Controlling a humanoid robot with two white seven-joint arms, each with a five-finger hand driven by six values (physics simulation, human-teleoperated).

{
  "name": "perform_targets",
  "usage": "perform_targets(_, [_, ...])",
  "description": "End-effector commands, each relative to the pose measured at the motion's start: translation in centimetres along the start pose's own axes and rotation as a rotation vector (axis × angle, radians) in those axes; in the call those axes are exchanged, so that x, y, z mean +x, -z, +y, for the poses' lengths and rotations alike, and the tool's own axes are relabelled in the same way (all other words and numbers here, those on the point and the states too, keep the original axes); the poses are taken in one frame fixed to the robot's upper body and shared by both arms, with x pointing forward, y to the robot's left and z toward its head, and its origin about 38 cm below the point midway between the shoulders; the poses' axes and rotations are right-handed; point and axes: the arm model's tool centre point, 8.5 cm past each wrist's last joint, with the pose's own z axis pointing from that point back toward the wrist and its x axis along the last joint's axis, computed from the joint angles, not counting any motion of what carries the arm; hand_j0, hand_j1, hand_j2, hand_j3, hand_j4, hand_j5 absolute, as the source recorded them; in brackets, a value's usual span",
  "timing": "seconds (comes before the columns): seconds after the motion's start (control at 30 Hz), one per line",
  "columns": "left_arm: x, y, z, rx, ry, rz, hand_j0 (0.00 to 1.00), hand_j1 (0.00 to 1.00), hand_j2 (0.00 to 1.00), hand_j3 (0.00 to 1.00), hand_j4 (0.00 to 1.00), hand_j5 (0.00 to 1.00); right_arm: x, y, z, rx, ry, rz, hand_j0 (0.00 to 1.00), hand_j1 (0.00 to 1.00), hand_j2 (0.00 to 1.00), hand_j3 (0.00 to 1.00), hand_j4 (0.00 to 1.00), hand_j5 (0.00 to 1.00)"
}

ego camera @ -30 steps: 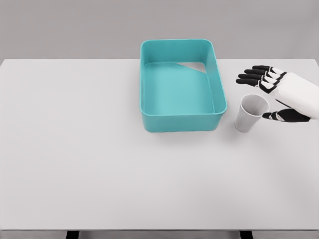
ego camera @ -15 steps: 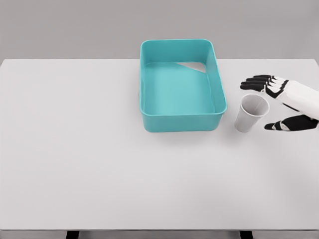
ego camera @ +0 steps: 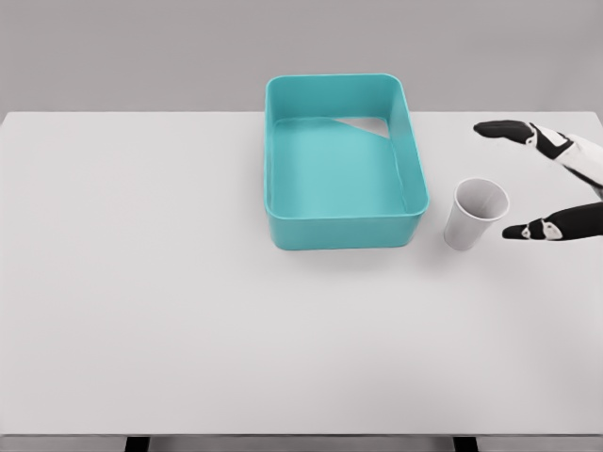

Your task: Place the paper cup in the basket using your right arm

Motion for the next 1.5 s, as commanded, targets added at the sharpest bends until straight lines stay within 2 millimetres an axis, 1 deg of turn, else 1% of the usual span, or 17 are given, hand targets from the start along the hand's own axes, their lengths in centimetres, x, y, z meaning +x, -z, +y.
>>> perform_targets(0.0, [0.0,0.0,0.0,0.0,-0.001,0.0,1.0,1.0,1.0,1.0,1.0,1.0,-0.6,0.2,0.2,-0.029,0.089,0.022,1.0,1.0,1.0,1.0,1.0,1.0])
perform_targets(0.13, [0.0,0.0,0.0,0.0,-0.001,0.0,1.0,1.0,1.0,1.0,1.0,1.0,-1.7,0.0,0.4,-0.027,0.167,0.125,1.0,1.0,1.0,1.0,1.0,1.0])
perform_targets(0.2, [0.0,0.0,0.0,0.0,-0.001,0.0,1.0,1.0,1.0,1.0,1.0,1.0,-2.8,-0.2,0.4,-0.031,0.241,0.226,1.0,1.0,1.0,1.0,1.0,1.0])
perform_targets(0.23, [0.0,0.0,0.0,0.0,-0.001,0.0,1.0,1.0,1.0,1.0,1.0,1.0,-3.0,-0.5,-0.1,-0.064,0.276,0.247,1.0,1.0,1.0,1.0,1.0,1.0])
perform_targets(0.3, [0.0,0.0,0.0,0.0,-0.001,0.0,1.0,1.0,1.0,1.0,1.0,1.0,-3.8,-0.9,-0.5,-0.191,0.405,0.277,1.0,1.0,1.0,1.0,1.0,1.0])
perform_targets(0.33, [0.0,0.0,0.0,0.0,-0.001,0.0,1.0,1.0,1.0,1.0,1.0,1.0,-4.1,-1.2,-0.7,-0.232,0.442,0.294,1.0,1.0,1.0,1.0,1.0,1.0])
perform_targets(0.53, [0.0,0.0,0.0,0.0,0.001,0.0,1.0,1.0,1.0,1.0,1.0,1.0,-4.9,-1.4,0.7,-0.207,0.492,0.356,1.0,1.0,1.0,1.0,1.0,1.0])
perform_targets(0.67, [0.0,0.0,0.0,0.0,-0.001,0.0,1.0,1.0,1.0,1.0,1.0,1.0,-5.5,-2.2,2.2,-0.194,0.521,0.39,1.0,1.0,1.0,1.0,1.0,1.0])
perform_targets(0.73, [0.0,0.0,0.0,0.0,0.001,0.0,1.0,1.0,1.0,1.0,1.0,1.0,-5.6,-2.3,2.4,-0.195,0.528,0.392,1.0,1.0,1.0,1.0,1.0,1.0])
perform_targets(0.87, [0.0,0.0,0.0,0.0,0.001,0.0,1.0,1.0,1.0,1.0,1.0,1.0,-6.9,-3.3,3.0,-0.214,0.557,0.423,1.0,1.0,1.0,1.0,1.0,1.0])
perform_targets(0.9, [0.0,0.0,0.0,0.0,0.001,0.0,1.0,1.0,1.0,1.0,1.0,1.0,-7.3,-3.1,3.8,-0.217,0.579,0.422,1.0,1.0,1.0,1.0,1.0,1.0])
perform_targets(0.97, [0.0,0.0,0.0,0.0,-0.001,0.0,1.0,1.0,1.0,1.0,1.0,1.0,-7.9,-3.2,4.3,-0.23,0.601,0.427,1.0,1.0,1.0,1.0,1.0,1.0])
perform_targets(1.03, [0.0,0.0,0.0,0.0,-0.001,0.0,1.0,1.0,1.0,1.0,1.0,1.0,-8.7,-3.4,5.3,-0.256,0.641,0.43,1.0,1.0,1.0,1.0,1.0,1.0])
perform_targets(1.17, [0.0,0.0,0.0,0.0,-0.001,0.0,1.0,1.0,1.0,1.0,1.0,1.0,-9.2,-3.6,5.8,-0.265,0.658,0.436,1.0,1.0,1.0,1.0,1.0,1.0])
perform_targets(1.27, [0.0,0.0,0.0,0.0,0.001,0.0,1.0,1.0,1.0,1.0,1.0,1.0,-9.8,-4.0,6.1,-0.277,0.675,0.451,1.0,1.0,1.0,1.0,1.0,1.0])
perform_targets(1.47, [0.0,0.0,0.0,0.0,-0.001,0.0,1.0,1.0,1.0,1.0,1.0,1.0,-10.4,-4.3,6.3,-0.301,0.684,0.449,1.0,1.0,1.0,1.0,1.0,1.0])
